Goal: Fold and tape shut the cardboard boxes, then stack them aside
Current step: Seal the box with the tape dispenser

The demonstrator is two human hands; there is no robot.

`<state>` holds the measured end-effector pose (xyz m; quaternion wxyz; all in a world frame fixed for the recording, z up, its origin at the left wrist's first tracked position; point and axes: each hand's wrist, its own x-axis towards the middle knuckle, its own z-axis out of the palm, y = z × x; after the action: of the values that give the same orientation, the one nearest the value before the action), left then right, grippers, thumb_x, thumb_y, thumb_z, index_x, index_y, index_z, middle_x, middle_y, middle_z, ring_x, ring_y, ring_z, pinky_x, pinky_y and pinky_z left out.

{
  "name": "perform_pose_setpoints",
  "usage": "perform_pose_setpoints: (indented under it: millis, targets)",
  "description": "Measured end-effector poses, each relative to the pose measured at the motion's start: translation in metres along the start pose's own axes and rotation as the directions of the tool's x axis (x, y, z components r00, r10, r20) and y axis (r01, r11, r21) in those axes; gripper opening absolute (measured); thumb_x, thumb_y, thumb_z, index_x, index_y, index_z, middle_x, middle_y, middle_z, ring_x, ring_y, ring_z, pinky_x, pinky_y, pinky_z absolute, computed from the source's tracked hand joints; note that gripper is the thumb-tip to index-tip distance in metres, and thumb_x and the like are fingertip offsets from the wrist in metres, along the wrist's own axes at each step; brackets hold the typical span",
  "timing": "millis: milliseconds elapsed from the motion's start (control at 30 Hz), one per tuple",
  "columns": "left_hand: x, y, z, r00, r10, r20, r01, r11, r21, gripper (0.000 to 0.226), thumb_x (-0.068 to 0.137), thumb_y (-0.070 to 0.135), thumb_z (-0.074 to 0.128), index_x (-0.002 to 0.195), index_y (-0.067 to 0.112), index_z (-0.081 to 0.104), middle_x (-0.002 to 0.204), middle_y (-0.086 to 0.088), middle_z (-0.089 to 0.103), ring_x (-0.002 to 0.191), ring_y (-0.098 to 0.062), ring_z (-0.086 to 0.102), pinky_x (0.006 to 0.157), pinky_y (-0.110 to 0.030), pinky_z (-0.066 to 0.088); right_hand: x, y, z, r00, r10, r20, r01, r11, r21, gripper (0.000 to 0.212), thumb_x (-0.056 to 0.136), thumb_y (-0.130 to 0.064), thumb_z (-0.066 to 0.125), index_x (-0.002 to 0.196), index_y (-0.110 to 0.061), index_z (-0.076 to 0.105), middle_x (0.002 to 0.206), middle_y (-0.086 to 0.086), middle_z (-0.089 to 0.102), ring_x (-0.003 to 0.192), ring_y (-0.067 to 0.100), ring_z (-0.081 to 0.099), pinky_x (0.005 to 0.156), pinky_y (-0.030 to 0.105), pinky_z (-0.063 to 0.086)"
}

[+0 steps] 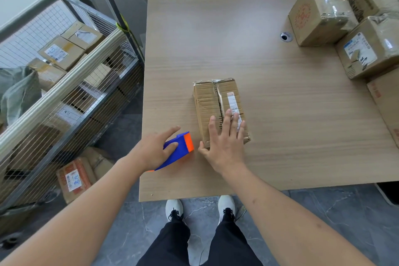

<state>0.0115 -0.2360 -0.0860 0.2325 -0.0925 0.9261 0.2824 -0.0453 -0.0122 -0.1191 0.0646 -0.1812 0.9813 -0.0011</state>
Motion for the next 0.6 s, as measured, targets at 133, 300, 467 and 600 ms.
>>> perform_pose_setpoints:
  millis: [133,300,467,600]
  targets:
    - [-0.014,-0.003,0.000,0.998,-0.055,-0.003,0.054,0.981,-0.186,0.047,0.100,0.043,0.055,0.141,0.060,0.039,0.087,0.009,0.065,0.082,-0.011,0.061,0.074,-0.029,0.047,-0.001,0.004,0.010,0.998,-0.029,-0.054,0.027,0.999,-0.024,0.094,0.090,-0.078,0.036,0.157,-0.012,0.027,0.161,0.041,0.007,0.150,0.057,0.008,0.119,0.070,0.008]
    - [-0.034,-0.017,-0.001,0.984,0.000,0.178,0.059,0.942,-0.329,0.034,0.102,0.041,0.056,0.128,0.063,0.054,0.096,0.016,0.071,0.088,-0.006,0.064,0.084,-0.031,0.052,-0.002,0.006,0.009,0.998,-0.045,-0.034,0.045,0.999,0.003,0.103,0.086,-0.083,0.036,0.158,-0.011,0.024,0.161,0.041,0.005,0.150,0.057,0.007,0.118,0.071,0.008]
    - [-0.050,-0.018,-0.014,0.995,0.069,0.076,-0.030,0.906,-0.422,0.044,0.099,0.035,0.064,0.136,0.056,0.054,0.097,0.002,0.066,0.090,-0.018,0.062,0.087,-0.036,0.050,-0.003,0.006,0.004,0.999,-0.047,-0.004,0.047,0.998,0.040,0.100,0.090,-0.082,0.032,0.159,-0.011,0.022,0.161,0.041,0.001,0.151,0.057,0.000,0.119,0.070,0.002]
    - [-0.032,-0.004,-0.005,0.967,-0.005,-0.253,-0.040,0.985,-0.170,0.059,0.093,0.038,0.070,0.143,0.055,0.045,0.096,0.004,0.054,0.091,-0.011,0.054,0.084,-0.032,0.043,-0.001,0.006,-0.001,0.997,-0.058,0.045,0.056,0.997,0.046,0.099,0.087,-0.075,0.033,0.161,-0.012,0.012,0.161,0.039,-0.010,0.150,0.055,-0.014,0.119,0.070,-0.007]
